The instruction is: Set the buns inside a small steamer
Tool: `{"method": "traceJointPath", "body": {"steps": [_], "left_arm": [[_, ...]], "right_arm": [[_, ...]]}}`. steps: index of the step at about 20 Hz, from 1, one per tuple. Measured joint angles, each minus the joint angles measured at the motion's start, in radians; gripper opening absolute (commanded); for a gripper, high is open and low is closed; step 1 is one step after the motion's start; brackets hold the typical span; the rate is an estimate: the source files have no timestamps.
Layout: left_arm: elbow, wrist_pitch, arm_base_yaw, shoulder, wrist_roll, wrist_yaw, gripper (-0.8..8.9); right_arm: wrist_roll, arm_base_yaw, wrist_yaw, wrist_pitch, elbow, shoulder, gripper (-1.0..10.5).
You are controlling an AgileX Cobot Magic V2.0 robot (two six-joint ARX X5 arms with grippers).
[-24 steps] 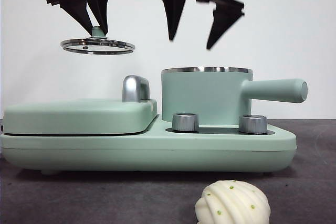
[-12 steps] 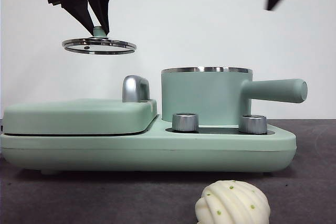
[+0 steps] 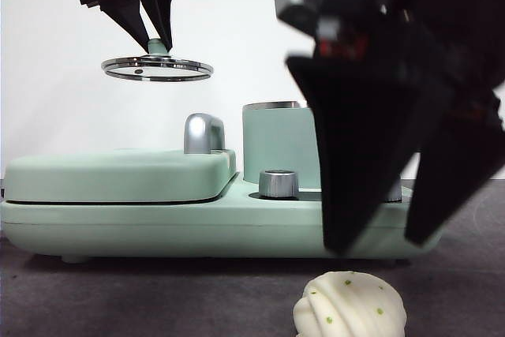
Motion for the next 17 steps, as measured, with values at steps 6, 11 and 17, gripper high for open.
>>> {"method": "traceJointPath", "body": {"steps": [6,11,17], "left_arm": [[0.000,0.000,-0.002,0.000,-0.002,0.000,0.86],[0.000,0.000,-0.002,0.000,-0.002,0.000,0.86],[0.000,0.000,-0.002,0.000,-0.002,0.000,0.86]], "right_arm": [[0.018,-0.001,-0.057,0.106,-0.036,0.059,4.4],[0.026,-0.001,-0.058,0.126,-0.036,0.138,3.7],[0.026,-0.001,-0.057,0.136,-0.036,0.143,1.4]]}}
